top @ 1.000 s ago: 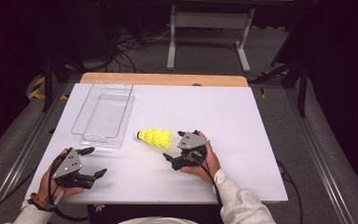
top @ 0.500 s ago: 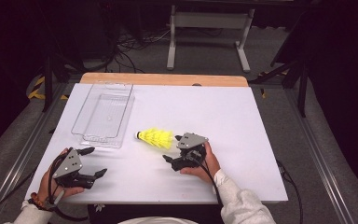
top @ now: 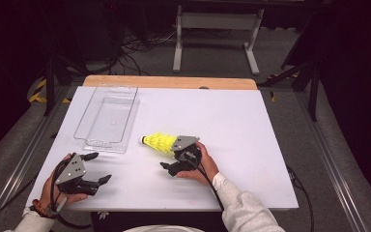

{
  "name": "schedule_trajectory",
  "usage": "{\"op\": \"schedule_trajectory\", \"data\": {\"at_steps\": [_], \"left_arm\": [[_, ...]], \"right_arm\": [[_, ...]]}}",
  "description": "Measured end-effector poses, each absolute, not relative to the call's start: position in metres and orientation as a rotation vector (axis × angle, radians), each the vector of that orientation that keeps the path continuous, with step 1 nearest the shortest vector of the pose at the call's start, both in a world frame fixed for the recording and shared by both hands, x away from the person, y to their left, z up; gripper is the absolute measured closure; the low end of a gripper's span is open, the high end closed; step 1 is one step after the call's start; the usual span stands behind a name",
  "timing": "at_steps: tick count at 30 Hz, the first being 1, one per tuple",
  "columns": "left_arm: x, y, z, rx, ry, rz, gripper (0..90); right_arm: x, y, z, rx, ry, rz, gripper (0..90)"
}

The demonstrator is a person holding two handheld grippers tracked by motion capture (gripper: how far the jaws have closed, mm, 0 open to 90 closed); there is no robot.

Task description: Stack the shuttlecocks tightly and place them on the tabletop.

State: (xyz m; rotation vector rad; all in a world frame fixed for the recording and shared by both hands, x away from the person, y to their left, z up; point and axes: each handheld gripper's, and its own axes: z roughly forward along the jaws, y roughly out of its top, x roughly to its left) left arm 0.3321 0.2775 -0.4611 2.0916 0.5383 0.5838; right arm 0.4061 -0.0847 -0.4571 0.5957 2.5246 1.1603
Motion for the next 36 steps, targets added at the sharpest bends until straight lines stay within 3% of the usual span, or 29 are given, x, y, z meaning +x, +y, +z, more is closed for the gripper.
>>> {"op": "schedule_trajectory", "data": {"at_steps": [13, 26, 32, 36], "left_arm": [[0.331, 0.278, -0.461, 2.085, 0.544, 0.579, 14.1], [0.332, 0.278, -0.461, 2.089, 0.542, 0.578, 14.1], [0.332, 0.278, -0.461, 2.090, 0.543, 0.576, 14.1], [0.332, 0.278, -0.462, 2.089, 0.545, 0.576, 14.1]], "right_arm": [[0.416, -0.066, -0.458, 0.686, 2.497, 1.192, 11.5], [0.419, -0.046, -0.462, 0.847, 2.404, 1.209, 18.4], [0.420, -0.039, -0.464, 0.891, 2.361, 1.185, 26.0], [0.421, -0.036, -0.465, 0.927, 2.297, 1.150, 43.1]]}}
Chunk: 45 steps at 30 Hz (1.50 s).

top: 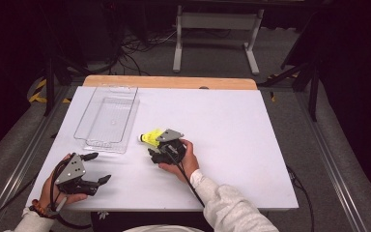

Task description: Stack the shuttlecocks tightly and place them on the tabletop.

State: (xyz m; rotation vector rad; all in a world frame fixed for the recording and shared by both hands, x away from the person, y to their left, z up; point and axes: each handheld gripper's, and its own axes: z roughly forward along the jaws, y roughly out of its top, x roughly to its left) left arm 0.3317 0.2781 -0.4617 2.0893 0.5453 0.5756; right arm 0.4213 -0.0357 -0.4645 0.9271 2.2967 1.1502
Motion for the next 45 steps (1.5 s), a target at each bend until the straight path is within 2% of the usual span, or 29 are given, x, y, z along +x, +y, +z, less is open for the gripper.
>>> {"op": "schedule_trajectory", "data": {"at_steps": [1, 2, 7, 11, 13, 45], "left_arm": [[0.332, 0.278, -0.462, 2.089, 0.545, 0.575, 14.1], [0.332, 0.278, -0.462, 2.090, 0.545, 0.575, 14.1], [0.332, 0.278, -0.462, 2.092, 0.543, 0.575, 14.1], [0.332, 0.279, -0.462, 2.094, 0.542, 0.576, 14.1], [0.332, 0.279, -0.462, 2.094, 0.542, 0.576, 14.1], [0.335, 0.276, -0.461, 2.087, 0.539, 0.579, 13.7]], "right_arm": [[0.423, -0.036, -0.464, 0.951, 2.282, 1.140, 51.7], [0.423, -0.036, -0.464, 0.951, 2.282, 1.140, 51.7], [0.427, -0.034, -0.463, 0.976, 2.260, 1.121, 69.8], [0.428, -0.029, -0.462, 0.942, 2.263, 1.079, 75.4], [0.428, -0.027, -0.462, 0.927, 2.255, 1.071, 81.5], [0.418, -0.045, -0.438, 0.884, 2.199, 1.187, 83.4]]}}
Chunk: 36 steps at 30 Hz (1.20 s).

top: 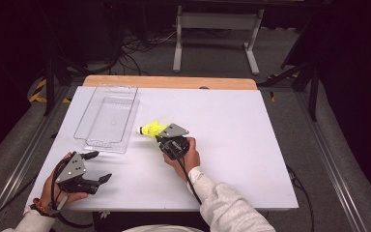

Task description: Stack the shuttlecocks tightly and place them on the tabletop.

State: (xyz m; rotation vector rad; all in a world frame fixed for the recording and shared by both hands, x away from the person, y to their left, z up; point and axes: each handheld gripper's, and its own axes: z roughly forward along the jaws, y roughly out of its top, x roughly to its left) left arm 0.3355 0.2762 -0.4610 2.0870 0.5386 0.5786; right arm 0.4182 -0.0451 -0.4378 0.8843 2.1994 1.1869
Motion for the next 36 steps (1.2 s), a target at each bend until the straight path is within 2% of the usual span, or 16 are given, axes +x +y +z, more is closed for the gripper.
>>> {"op": "schedule_trajectory", "data": {"at_steps": [36], "left_arm": [[0.343, 0.270, -0.460, 2.079, 0.512, 0.565, 13.4]], "right_arm": [[0.414, -0.072, -0.418, 0.892, 2.150, 1.235, 83.9]]}}
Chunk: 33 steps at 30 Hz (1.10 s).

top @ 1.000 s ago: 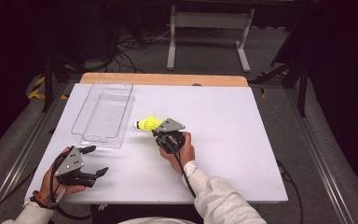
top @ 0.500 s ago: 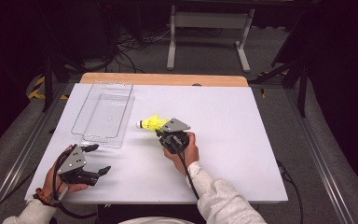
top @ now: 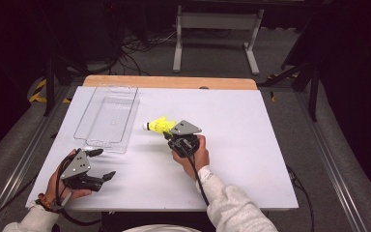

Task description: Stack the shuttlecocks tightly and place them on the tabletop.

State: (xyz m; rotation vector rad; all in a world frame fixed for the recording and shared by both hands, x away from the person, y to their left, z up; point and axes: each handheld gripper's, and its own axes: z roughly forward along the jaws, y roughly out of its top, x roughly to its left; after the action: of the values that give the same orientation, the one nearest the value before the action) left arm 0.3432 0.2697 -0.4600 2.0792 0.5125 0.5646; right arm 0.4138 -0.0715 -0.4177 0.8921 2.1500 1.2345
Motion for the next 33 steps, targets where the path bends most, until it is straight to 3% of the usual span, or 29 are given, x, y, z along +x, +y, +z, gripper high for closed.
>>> {"op": "schedule_trajectory", "data": {"at_steps": [33], "left_arm": [[0.337, 0.281, -0.462, 2.064, 0.558, 0.571, 13.3]], "right_arm": [[0.423, -0.040, -0.390, 0.796, 2.158, 1.360, 87.2]]}}
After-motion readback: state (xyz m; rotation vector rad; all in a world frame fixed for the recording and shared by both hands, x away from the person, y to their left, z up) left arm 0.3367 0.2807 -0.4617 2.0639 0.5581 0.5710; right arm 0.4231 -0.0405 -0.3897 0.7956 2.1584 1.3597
